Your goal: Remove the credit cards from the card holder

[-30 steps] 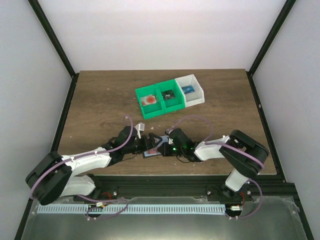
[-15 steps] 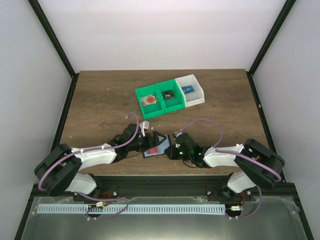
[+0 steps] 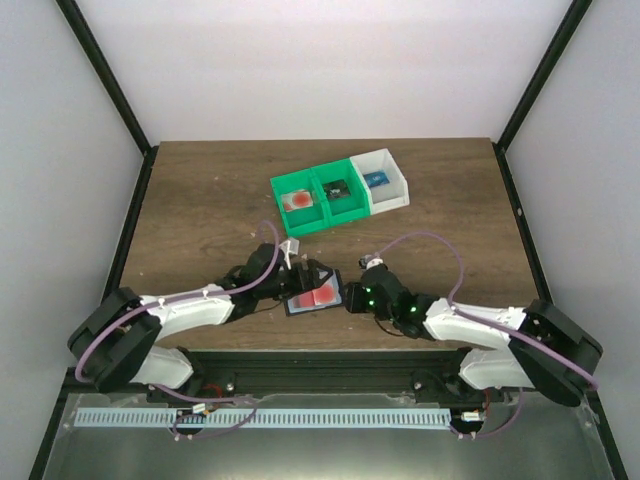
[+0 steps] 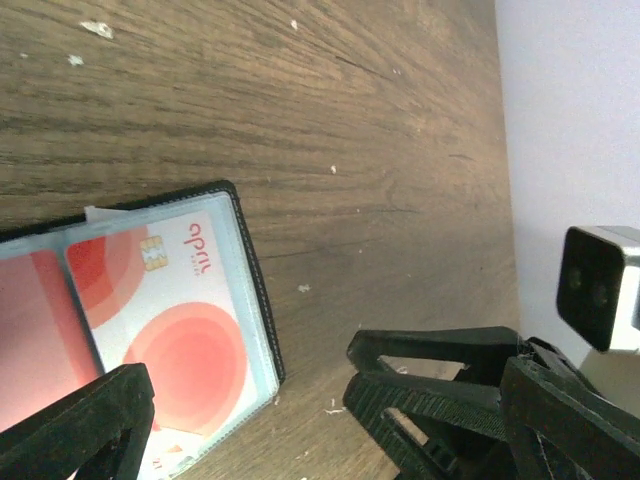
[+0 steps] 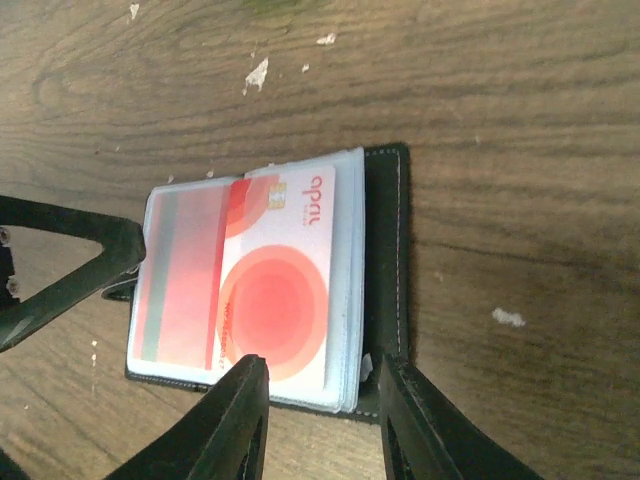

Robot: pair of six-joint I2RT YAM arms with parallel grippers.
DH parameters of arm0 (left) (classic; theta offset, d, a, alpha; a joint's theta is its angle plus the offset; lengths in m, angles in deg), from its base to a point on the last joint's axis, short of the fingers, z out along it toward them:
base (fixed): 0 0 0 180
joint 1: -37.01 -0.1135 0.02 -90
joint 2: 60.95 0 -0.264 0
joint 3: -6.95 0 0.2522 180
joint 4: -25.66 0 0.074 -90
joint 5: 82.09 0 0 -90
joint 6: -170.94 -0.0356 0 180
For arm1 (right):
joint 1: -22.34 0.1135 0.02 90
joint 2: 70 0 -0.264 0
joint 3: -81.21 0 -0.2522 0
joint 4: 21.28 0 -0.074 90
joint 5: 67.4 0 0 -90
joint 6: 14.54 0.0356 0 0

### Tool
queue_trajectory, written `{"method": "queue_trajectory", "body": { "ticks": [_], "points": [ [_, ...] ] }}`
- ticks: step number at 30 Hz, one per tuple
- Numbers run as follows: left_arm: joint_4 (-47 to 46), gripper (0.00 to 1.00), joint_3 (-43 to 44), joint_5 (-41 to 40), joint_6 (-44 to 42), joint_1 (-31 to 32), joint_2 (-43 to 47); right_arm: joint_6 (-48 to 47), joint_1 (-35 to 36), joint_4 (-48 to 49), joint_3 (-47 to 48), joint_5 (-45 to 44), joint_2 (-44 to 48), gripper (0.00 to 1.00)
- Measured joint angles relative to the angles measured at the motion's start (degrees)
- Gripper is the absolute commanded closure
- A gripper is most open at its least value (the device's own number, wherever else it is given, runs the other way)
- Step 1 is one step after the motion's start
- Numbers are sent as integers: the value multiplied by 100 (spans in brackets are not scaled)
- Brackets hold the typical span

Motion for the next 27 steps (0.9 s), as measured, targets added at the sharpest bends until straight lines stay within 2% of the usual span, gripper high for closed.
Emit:
{"method": "queue_trajectory", "body": {
  "ticks": [5, 9, 12, 15, 18, 27],
  "points": [
    [173, 5, -20, -227, -31, -13, 116, -352, -2, -330, 391, -177, -136, 68],
    [227, 13, -35, -264, 28, -109, 79, -531, -103, -348, 625, -138, -415, 69],
    [111, 22, -186, -181, 149, -264, 74, -619, -195, -343, 660, 13, -651, 70],
    [9, 39, -354, -109, 203, -393, 72, -697, -254, -339, 664, 199, -852, 70],
    [-70, 50, -378, -50, 203, -426, 24, -730, -282, -273, 673, 393, -1025, 71],
    [-330, 52, -431, 103, 129, -468, -446, -732, -304, -44, 715, 560, -1510, 79]
  ]
}}
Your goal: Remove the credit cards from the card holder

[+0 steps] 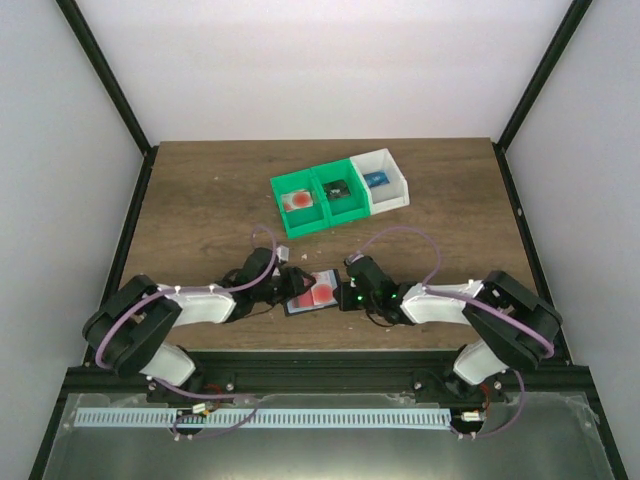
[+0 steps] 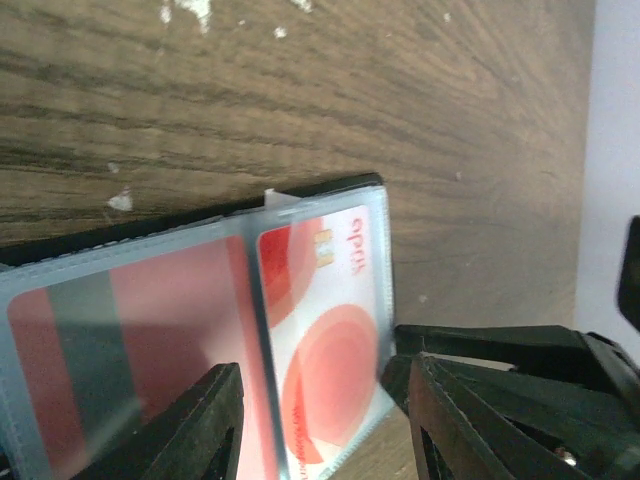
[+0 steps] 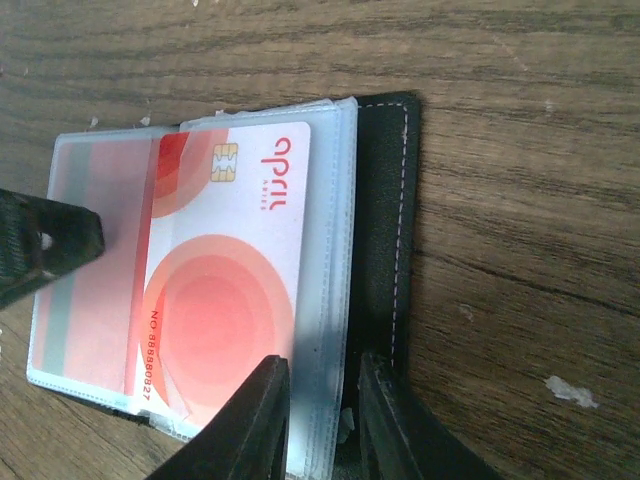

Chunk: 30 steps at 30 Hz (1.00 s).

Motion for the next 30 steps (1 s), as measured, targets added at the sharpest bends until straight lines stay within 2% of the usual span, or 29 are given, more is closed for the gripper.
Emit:
{"method": "queue_trajectory", "body": {
  "ticks": [9, 15, 21, 30],
  "points": [
    [-396, 52, 0, 164, -26, 0, -494, 52, -4, 127, -17, 22, -70, 86],
    [-804, 53, -26, 278, -4, -7, -695, 85, -22, 186, -48, 79, -83, 87],
    [-1134, 63, -157, 297, 79, -7, -743, 144, -31, 323, -101, 107, -101, 87],
    [-1928, 70, -391, 448, 350, -11, -890, 166, -33, 396, -136, 114, -98, 87]
  ]
}}
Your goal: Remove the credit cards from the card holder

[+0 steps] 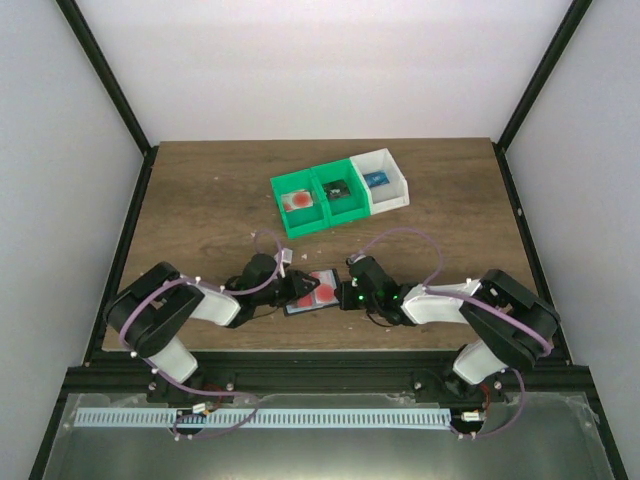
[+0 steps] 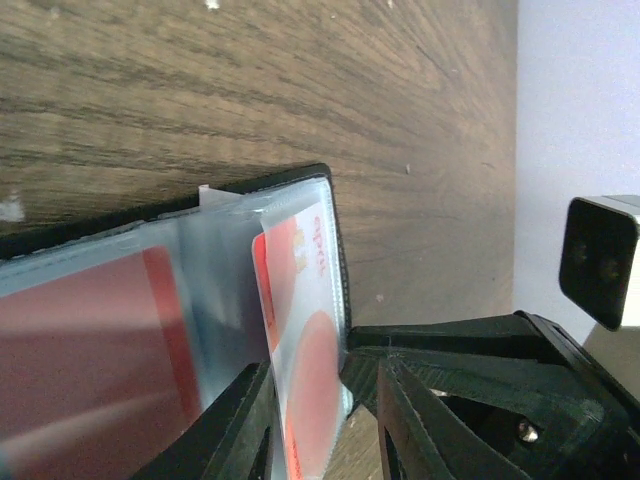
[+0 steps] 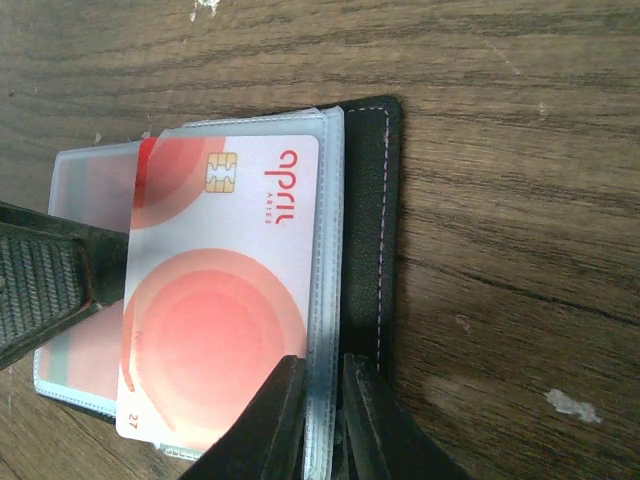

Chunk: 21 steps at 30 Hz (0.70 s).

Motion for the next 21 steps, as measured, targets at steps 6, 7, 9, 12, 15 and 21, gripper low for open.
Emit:
{"method": "queue_trajectory", "body": {
  "ticks": [6, 7, 9, 12, 15, 21],
  "points": [
    [-310, 74, -61, 61, 98, 0, -24, 4, -2, 37, -17, 7, 2, 92],
    [-350, 74, -68, 63, 105, 0, -31, 4, -2, 37, -20, 7, 2, 94],
    [-461, 72, -94, 63, 107, 0, -63, 11, -7, 55, -26, 20, -13, 96],
    [-531, 70, -127, 66, 122, 0, -129, 22, -15, 155, -35, 103, -70, 97],
    [-527, 68, -138, 66, 107, 0, -212, 22, -13, 256, -57, 271, -103, 97],
    [-409, 77, -140, 61, -37, 0, -197, 24, -9, 269, -63, 457, -105, 97]
  ]
}}
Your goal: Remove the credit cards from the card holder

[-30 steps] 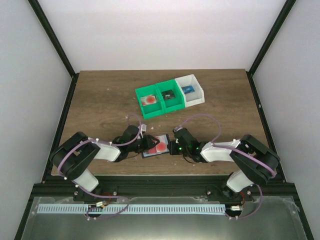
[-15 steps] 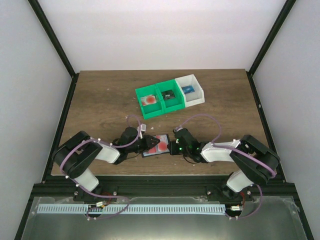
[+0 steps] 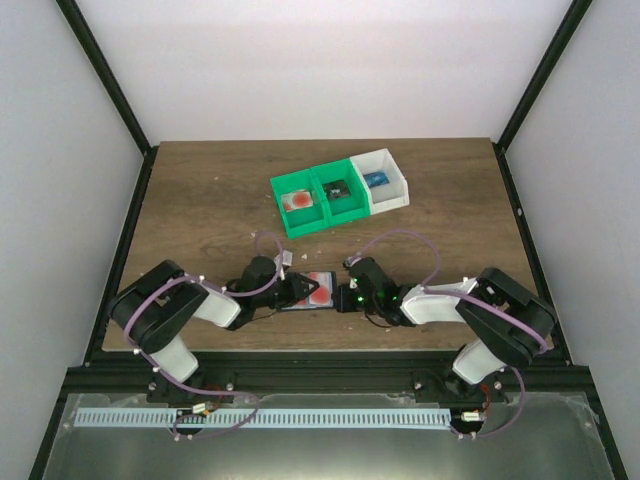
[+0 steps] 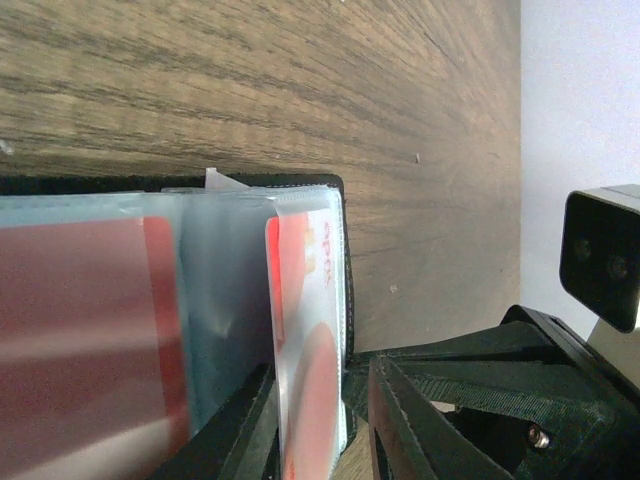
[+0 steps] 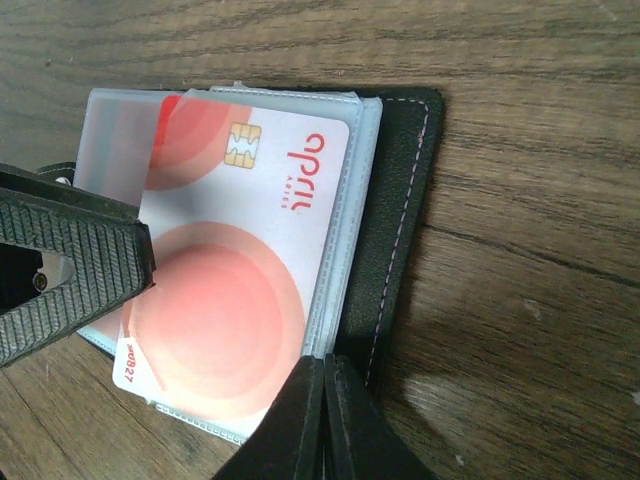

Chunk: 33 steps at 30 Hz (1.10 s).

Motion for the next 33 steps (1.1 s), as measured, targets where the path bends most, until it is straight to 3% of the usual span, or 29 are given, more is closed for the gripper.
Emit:
{"method": "queue_trajectory", "body": {
  "ticks": [7, 15, 22, 30, 33],
  "points": [
    [2, 90, -48, -2, -44, 0, 22, 4, 0, 2, 0, 2, -7, 97],
    [-74, 86, -166, 57, -33, -39, 98, 50, 0, 4, 0, 2, -13, 97],
    [-302, 94, -286, 195, -24, -87, 133, 70, 0, 20, 0, 0, -24, 97],
    [-417, 86, -393, 262, -28, -170, 133, 70, 0, 24, 0, 2, -26, 97],
    [-428, 100, -411, 291, -39, -184, 136, 70, 0, 24, 0, 2, -26, 97]
  ]
}}
